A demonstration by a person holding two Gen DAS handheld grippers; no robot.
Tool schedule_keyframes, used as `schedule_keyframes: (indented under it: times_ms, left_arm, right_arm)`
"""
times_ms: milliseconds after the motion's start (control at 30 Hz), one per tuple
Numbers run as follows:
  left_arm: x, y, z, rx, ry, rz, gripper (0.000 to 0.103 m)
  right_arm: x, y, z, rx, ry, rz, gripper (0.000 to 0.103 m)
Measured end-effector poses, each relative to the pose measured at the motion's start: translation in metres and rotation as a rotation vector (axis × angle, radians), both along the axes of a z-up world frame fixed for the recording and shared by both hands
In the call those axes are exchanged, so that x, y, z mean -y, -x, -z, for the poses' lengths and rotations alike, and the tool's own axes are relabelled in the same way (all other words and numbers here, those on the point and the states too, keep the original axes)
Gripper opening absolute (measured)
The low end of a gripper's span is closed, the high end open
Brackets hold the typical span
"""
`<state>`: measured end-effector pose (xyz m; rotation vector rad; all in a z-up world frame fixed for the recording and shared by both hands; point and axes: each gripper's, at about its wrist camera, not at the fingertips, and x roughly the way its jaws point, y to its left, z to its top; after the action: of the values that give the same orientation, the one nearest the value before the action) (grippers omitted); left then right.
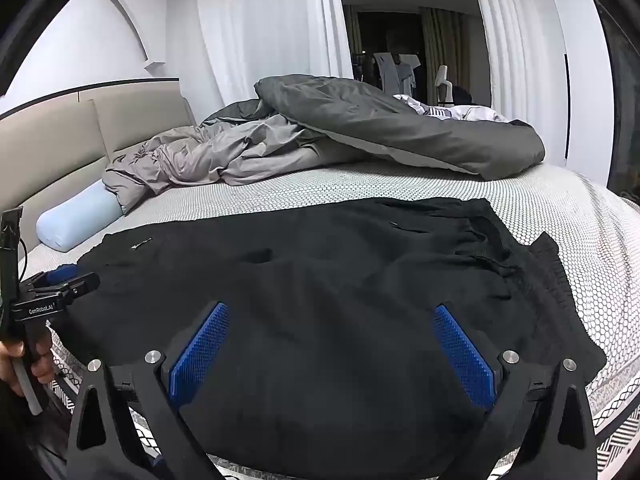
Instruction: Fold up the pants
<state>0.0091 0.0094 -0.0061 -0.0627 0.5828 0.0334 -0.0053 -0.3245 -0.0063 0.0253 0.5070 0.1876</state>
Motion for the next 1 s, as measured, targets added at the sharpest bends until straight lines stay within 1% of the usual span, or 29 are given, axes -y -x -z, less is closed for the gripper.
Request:
schedule_keyframes:
  times_ms: [1000]
  left_arm:
    - [0.0002,0.0,-0.0001,-0.005,-0.005,0.0,0.102]
  right_arm:
    - [0.0002,0.001,-0.0023,-0.003,0.003,0.0,0.103]
